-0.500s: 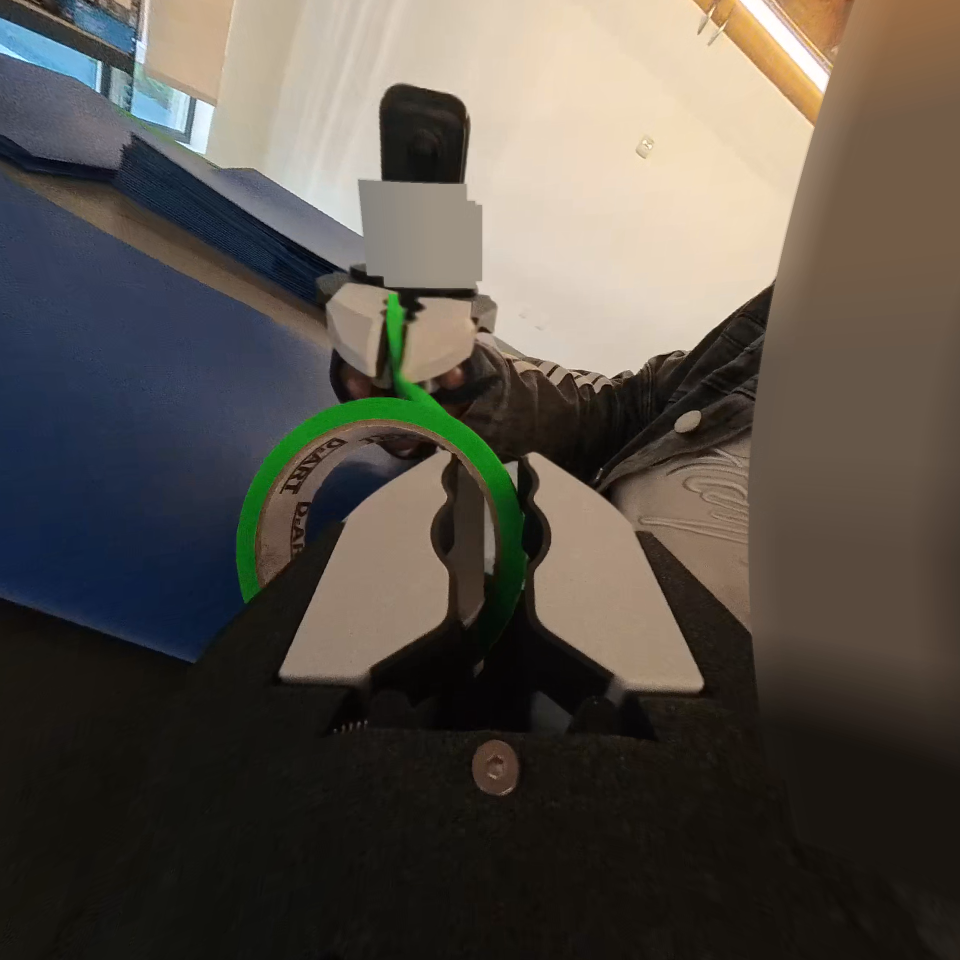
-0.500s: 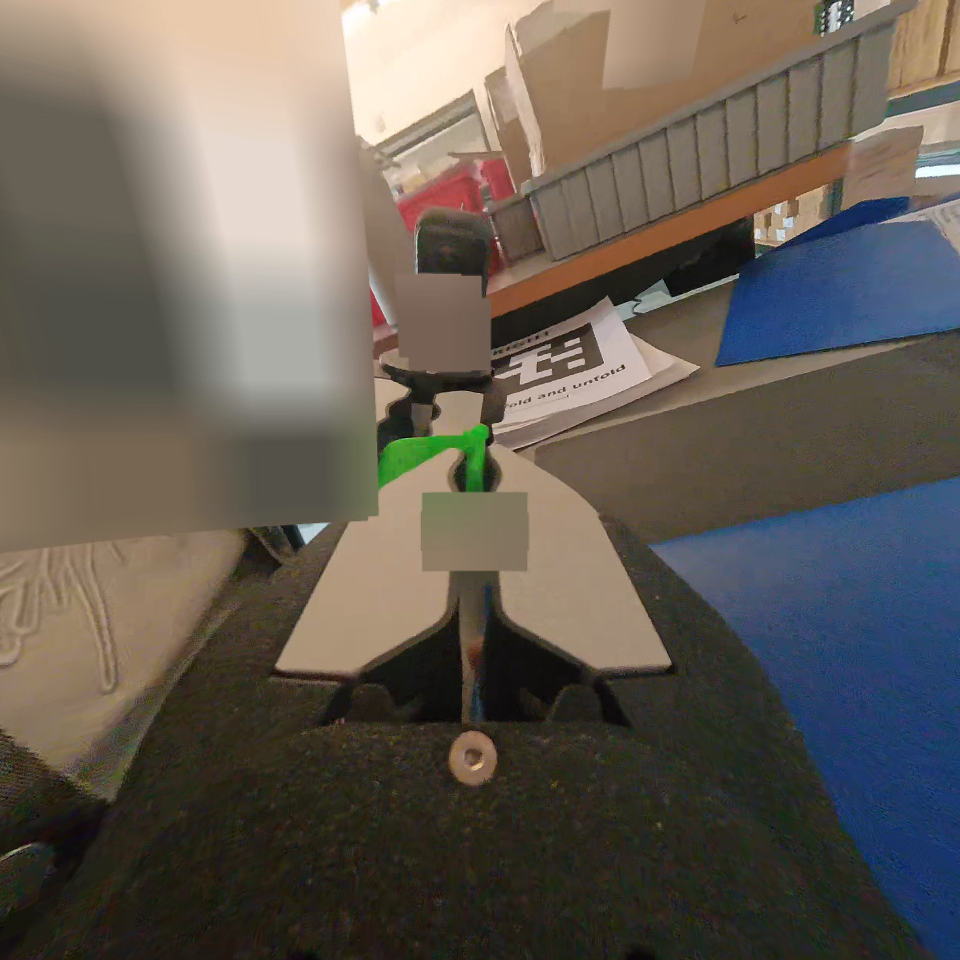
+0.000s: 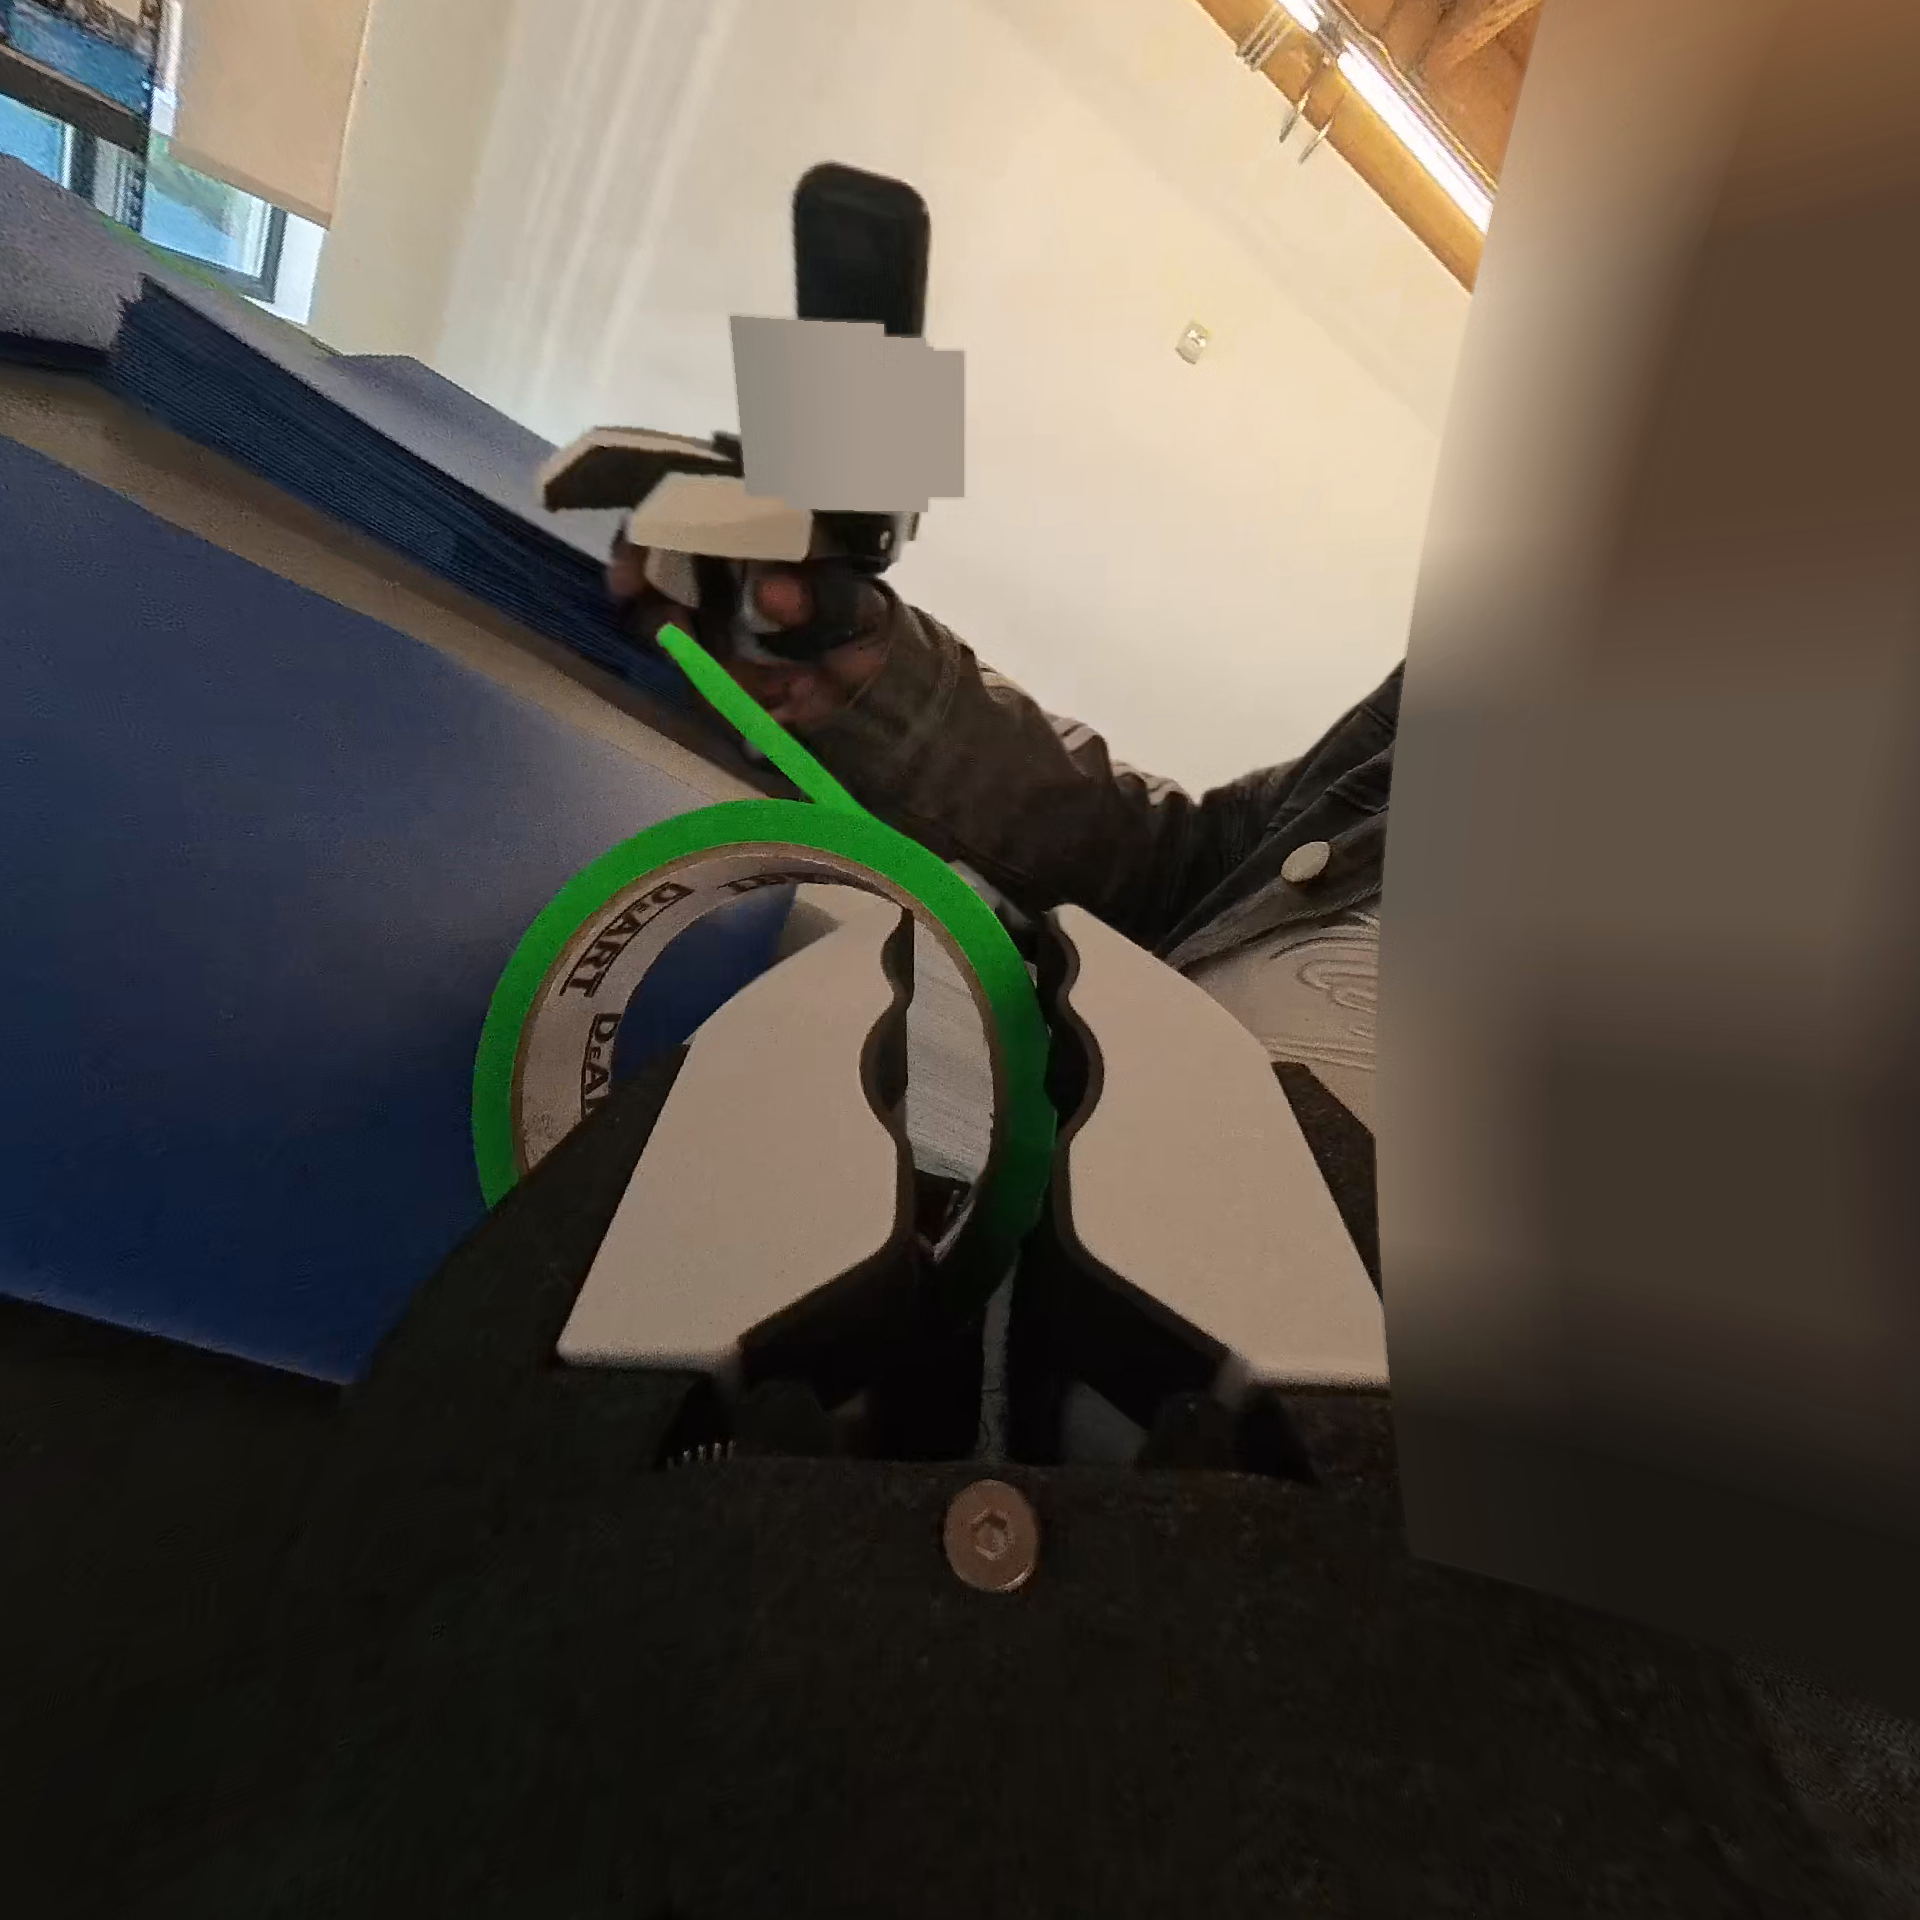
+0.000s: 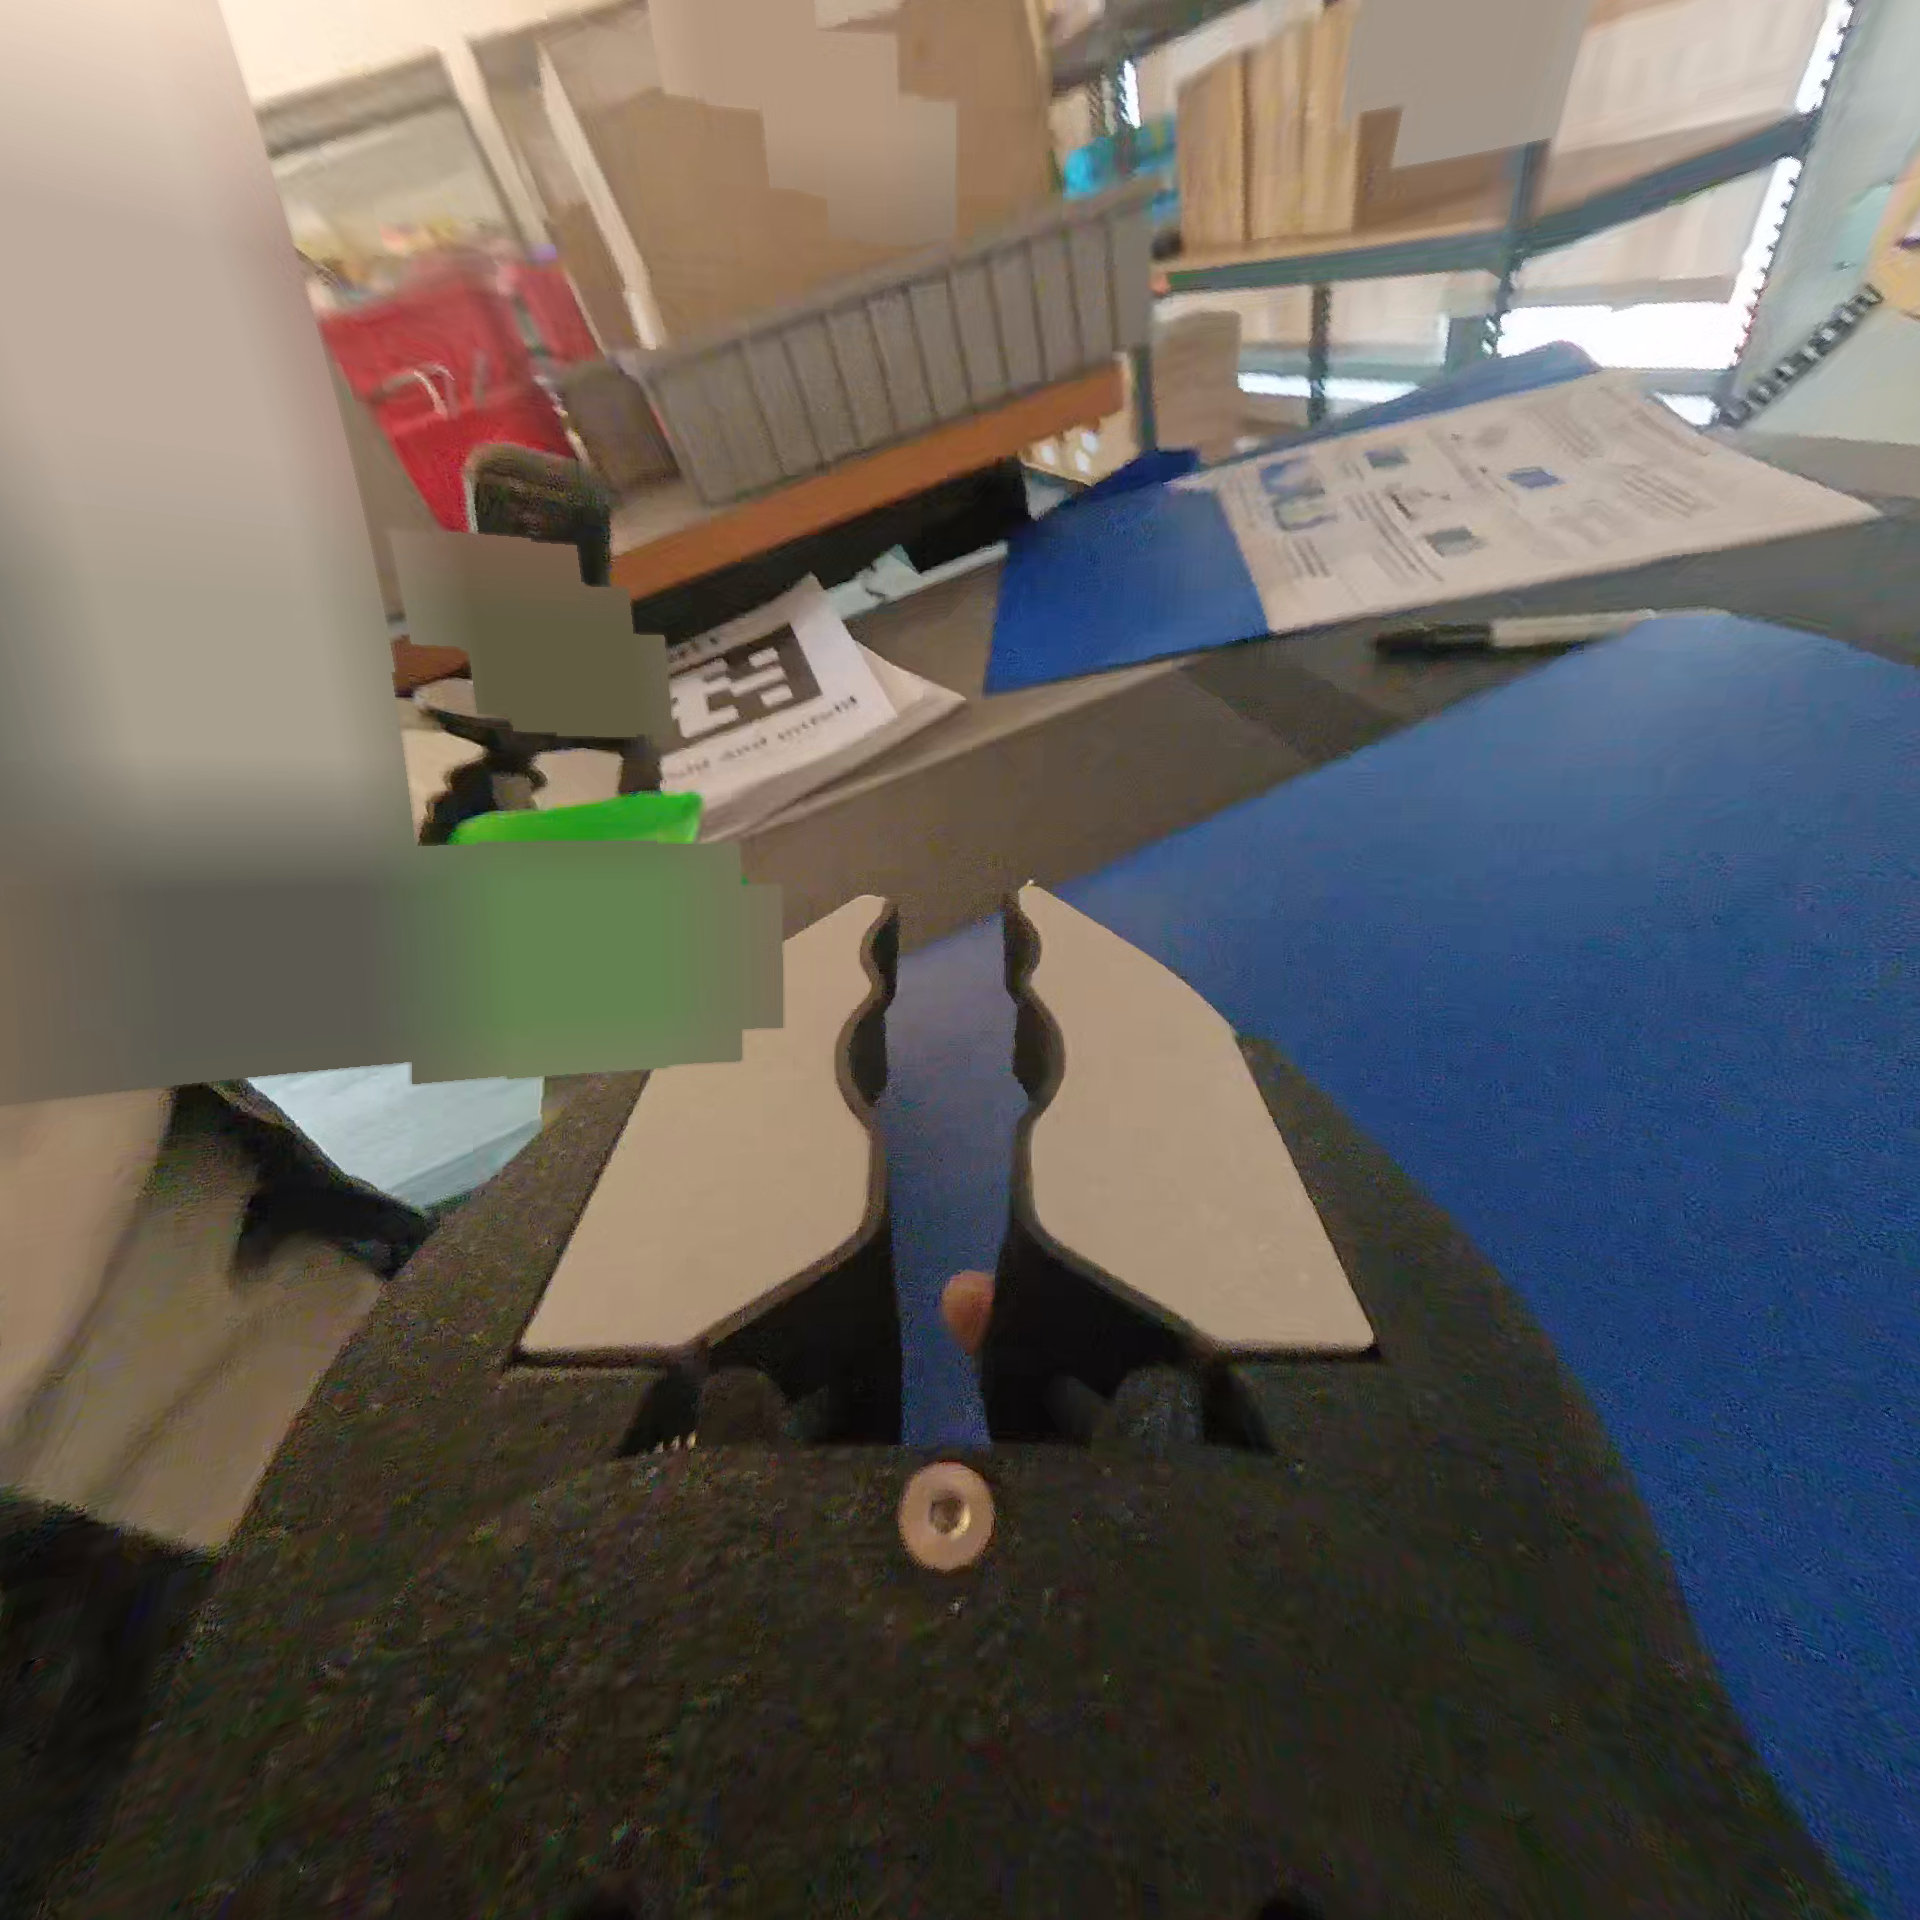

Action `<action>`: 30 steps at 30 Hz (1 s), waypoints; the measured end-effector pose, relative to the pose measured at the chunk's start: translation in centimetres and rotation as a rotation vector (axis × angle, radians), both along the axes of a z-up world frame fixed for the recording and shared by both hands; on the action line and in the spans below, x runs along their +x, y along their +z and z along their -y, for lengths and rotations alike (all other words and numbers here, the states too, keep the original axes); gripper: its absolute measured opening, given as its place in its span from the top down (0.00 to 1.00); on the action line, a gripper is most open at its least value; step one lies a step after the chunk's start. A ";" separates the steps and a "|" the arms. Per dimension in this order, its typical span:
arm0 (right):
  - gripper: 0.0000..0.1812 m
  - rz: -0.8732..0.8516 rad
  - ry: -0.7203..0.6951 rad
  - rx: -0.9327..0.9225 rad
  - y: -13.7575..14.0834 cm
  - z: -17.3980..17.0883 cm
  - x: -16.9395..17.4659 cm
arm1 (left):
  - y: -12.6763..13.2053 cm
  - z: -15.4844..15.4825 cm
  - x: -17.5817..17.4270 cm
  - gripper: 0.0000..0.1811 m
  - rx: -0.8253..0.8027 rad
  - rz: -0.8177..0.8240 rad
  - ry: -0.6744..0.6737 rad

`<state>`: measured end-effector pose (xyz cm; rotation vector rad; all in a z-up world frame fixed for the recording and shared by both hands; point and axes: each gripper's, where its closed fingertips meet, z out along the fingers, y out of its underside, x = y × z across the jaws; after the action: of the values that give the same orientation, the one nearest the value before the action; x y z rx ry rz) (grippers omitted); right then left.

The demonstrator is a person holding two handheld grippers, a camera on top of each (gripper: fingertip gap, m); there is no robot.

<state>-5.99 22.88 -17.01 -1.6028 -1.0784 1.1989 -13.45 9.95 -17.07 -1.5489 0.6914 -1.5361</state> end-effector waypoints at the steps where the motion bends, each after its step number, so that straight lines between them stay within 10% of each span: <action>1: 0.85 0.078 -0.043 -0.015 -0.6 -0.1 2.0 | -0.1 -0.2 -0.2 0.88 0.002 -0.016 0.019; 5: 0.60 0.442 -0.132 -0.100 -5.4 3.2 10.5 | -3.3 -0.9 -1.0 0.87 0.125 -0.368 0.113; 11: 0.60 0.804 -0.213 0.082 -10.8 6.7 17.4 | -5.6 -1.3 -0.4 0.87 0.137 -0.464 0.123; 30: 0.90 0.575 -0.173 0.053 -9.8 5.7 15.5 | -6.4 -1.4 0.0 0.86 0.120 -0.429 0.091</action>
<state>9.55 17.14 -26.85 -2.0118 -1.2716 0.5957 -13.50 11.33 -23.46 -1.8096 0.9178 -1.0814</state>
